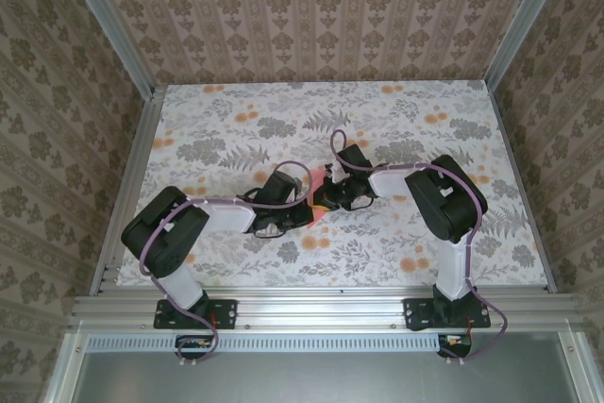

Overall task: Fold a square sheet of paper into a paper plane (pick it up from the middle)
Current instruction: Fourth fold the wing at the center of the table.

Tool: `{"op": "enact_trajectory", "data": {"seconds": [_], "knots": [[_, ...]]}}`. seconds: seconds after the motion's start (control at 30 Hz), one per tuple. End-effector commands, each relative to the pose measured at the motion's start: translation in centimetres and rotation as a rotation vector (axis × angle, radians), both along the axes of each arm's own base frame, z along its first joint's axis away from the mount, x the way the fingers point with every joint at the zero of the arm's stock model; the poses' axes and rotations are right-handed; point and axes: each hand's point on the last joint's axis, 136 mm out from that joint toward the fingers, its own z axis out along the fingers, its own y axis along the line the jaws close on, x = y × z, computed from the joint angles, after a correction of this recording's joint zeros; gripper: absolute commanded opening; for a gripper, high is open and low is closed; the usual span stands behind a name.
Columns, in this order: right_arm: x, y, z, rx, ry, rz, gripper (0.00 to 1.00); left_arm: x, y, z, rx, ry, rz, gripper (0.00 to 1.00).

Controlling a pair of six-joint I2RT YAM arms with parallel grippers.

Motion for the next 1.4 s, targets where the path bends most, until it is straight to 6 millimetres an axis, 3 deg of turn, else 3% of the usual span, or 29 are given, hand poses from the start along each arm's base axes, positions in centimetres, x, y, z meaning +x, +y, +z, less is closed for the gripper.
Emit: {"op": "enact_trajectory", "data": {"seconds": [0.0, 0.27, 0.53, 0.73, 0.97, 1.37], "knots": [[-0.9, -2.1, -3.5, -0.14, 0.063, -0.038, 0.07, -1.7, 2.1, -2.4, 0.072, 0.075, 0.026, 0.05], [-1.0, -2.2, -3.6, -0.145, 0.063, -0.038, 0.07, -1.5, 1.3, 1.8, -0.015, -0.003, -0.011, 0.08], [-1.0, -2.2, -3.7, -0.148, 0.066, -0.037, 0.07, -1.3, 0.1, 2.4, -0.092, -0.007, -0.035, 0.1], [-1.1, -2.2, -3.8, -0.148, 0.067, -0.035, 0.07, -1.5, 0.0, 0.8, -0.074, 0.026, -0.041, 0.11], [-1.1, -2.3, -3.8, -0.151, 0.068, -0.034, 0.07, -2.2, 1.3, -1.5, -0.031, 0.066, -0.011, 0.1], [-1.0, -2.3, -4.0, -0.153, 0.071, -0.034, 0.07, -4.3, 3.4, -3.6, -0.008, 0.136, 0.033, 0.1]]}}
